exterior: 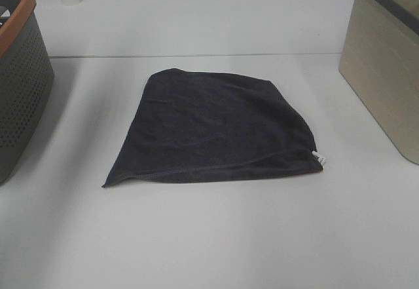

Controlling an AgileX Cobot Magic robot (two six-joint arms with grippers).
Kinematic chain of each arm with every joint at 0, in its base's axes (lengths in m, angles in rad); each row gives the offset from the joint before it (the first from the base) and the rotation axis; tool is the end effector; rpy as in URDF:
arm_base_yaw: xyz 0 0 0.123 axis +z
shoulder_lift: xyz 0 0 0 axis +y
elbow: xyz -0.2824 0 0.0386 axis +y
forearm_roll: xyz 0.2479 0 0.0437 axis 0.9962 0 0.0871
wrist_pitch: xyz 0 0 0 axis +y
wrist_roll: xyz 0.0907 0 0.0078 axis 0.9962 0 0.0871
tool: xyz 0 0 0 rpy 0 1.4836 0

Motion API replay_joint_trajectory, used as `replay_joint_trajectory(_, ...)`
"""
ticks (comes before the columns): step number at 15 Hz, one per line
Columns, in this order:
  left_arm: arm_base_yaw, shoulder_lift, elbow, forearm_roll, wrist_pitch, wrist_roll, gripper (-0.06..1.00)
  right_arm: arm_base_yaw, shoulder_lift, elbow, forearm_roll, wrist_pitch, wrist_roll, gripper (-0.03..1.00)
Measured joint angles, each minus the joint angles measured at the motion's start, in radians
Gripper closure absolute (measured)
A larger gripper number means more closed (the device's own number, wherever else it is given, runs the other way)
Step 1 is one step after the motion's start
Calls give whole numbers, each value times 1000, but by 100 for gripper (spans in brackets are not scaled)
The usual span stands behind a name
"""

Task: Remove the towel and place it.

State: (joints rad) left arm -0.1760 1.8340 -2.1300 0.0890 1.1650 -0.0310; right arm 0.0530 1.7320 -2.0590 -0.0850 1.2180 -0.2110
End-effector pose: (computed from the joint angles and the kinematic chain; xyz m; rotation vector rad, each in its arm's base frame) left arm 0.3946 -0.0626 0.4358 0.1713 2.3416 0.0116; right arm 0.3670 0.0122 0.4512 -0.3097 2.3577 -0.1844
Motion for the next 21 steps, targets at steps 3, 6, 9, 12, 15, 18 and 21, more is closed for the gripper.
replay_joint_trajectory(3, 0, -45, 16, 98, 46, -14, 21, 0, -52, 57, 0, 1, 0, 37)
replay_joint_trajectory(6, 0, -187, 147, 146, 49, -29, 21, 0, -182, 207, -1, 2, 0, 37)
replay_joint_trajectory(9, 0, -314, 345, 141, 46, -29, 21, 0, -301, 408, 2, 1, 22, 37)
replay_joint_trajectory(12, 0, -453, 575, 127, 13, -29, 21, 0, -411, 607, 22, 3, 10, 33)
replay_joint_trajectory(15, 0, -611, 858, 74, -74, -35, 18, 0, -559, 836, 61, -29, -6, 26)
replay_joint_trajectory(18, 0, -790, 1084, 51, -101, -37, 16, 0, -715, 1021, 85, -62, -5, 25)
replay_joint_trajectory(21, 0, -1023, 1285, 5, -104, -75, 16, 0, -915, 1227, 85, -74, 3, 25)
